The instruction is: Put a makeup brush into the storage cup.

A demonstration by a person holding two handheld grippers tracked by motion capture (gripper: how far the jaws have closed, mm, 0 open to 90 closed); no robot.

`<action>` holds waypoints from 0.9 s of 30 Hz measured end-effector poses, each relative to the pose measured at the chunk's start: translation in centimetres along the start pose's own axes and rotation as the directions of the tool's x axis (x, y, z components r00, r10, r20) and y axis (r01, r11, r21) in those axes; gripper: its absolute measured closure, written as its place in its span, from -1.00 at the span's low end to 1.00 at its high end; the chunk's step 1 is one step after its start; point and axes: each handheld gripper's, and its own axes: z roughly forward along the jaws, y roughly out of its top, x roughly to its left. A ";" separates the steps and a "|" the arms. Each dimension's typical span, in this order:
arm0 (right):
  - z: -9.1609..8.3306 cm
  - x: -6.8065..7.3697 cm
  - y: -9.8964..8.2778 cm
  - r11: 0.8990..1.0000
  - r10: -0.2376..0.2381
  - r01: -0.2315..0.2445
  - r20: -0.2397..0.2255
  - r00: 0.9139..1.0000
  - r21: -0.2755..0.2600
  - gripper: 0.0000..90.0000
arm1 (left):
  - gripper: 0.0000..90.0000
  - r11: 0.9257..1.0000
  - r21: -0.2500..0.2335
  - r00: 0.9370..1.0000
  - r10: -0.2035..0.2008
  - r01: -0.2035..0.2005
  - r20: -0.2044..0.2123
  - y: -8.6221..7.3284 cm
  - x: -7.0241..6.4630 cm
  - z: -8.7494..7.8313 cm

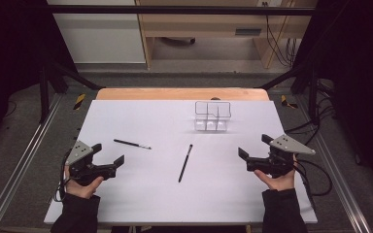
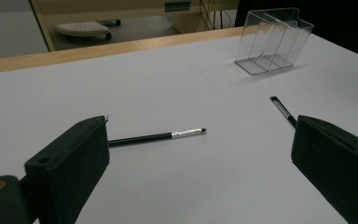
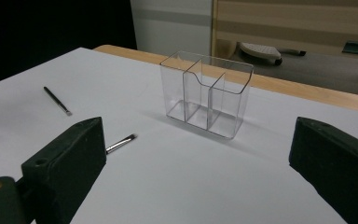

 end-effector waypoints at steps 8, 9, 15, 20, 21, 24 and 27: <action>0.3 1.1 0.4 1.000 -0.010 0.010 -0.003 1.000 0.016 -0.89 | -0.92 1.000 0.016 1.000 0.009 -0.009 0.003 -0.3 -0.3 0.4; 0.3 1.1 0.4 1.000 -0.010 0.010 -0.003 1.000 0.016 -0.89 | -0.92 1.000 0.018 1.000 0.010 -0.010 0.003 -0.3 -0.3 0.4; 1.0 2.0 0.6 0.999 -0.003 0.003 0.001 1.000 0.038 -0.87 | -0.92 0.999 0.028 1.000 0.016 -0.016 0.010 -0.4 -0.5 0.7; 1.4 2.7 0.7 0.999 -0.001 0.001 0.000 1.000 0.042 -0.86 | -0.92 0.999 0.034 1.000 0.023 -0.024 0.012 -0.5 -0.7 0.7; 1.7 3.1 0.8 0.999 -0.004 0.004 -0.003 1.000 0.051 -0.85 | -0.92 0.999 0.035 1.000 0.025 -0.026 0.013 -0.5 -0.7 0.8; 2.2 3.5 0.7 0.998 -0.011 0.011 -0.006 1.000 0.065 -0.85 | -0.92 0.999 0.038 1.000 0.025 -0.025 0.014 -0.5 -0.7 0.8; 2.8 3.9 0.6 0.997 -0.011 0.012 -0.013 1.000 0.075 -0.86 | -0.92 0.999 0.042 1.000 0.026 -0.026 0.011 -0.6 -0.7 1.0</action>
